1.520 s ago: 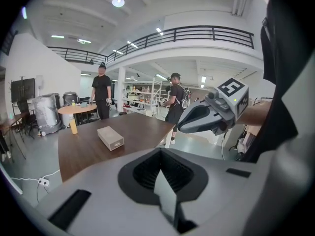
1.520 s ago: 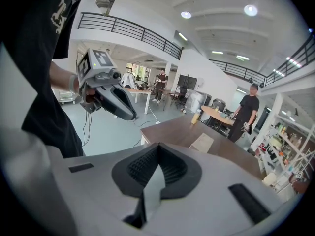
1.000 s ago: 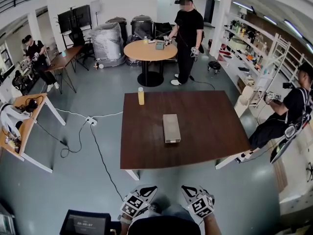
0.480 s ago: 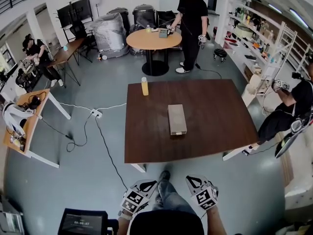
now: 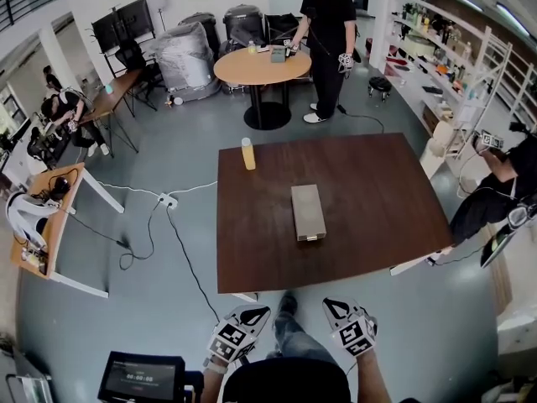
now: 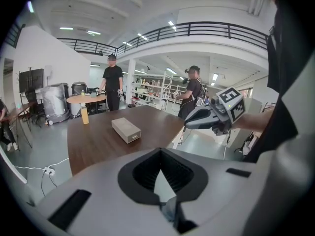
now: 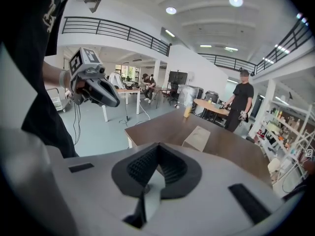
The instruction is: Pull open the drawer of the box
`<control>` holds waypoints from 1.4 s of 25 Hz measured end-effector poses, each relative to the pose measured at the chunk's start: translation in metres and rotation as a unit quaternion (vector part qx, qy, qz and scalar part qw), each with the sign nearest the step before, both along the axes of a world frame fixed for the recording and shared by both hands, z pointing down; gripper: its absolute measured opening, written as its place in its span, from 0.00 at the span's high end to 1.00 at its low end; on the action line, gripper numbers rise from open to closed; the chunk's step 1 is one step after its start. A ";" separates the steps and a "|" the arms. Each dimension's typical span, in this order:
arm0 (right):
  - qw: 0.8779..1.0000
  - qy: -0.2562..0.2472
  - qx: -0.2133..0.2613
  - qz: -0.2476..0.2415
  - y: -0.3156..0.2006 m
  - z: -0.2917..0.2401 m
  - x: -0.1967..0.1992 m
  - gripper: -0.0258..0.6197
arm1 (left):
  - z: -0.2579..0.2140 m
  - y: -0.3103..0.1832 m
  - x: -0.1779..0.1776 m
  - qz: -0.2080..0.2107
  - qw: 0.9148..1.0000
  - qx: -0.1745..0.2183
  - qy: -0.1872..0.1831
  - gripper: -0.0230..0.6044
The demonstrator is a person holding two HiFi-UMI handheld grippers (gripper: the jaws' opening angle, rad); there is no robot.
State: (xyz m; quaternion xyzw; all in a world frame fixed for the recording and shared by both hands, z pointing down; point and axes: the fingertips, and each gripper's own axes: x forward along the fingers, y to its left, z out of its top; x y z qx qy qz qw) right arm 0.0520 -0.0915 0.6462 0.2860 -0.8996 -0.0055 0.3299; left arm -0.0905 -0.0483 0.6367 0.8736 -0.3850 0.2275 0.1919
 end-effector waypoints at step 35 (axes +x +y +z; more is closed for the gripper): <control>1.000 -0.003 0.006 0.020 -0.244 0.007 -0.085 0.98 | -0.004 -0.230 -0.072 -0.004 0.999 0.008 0.044 0.95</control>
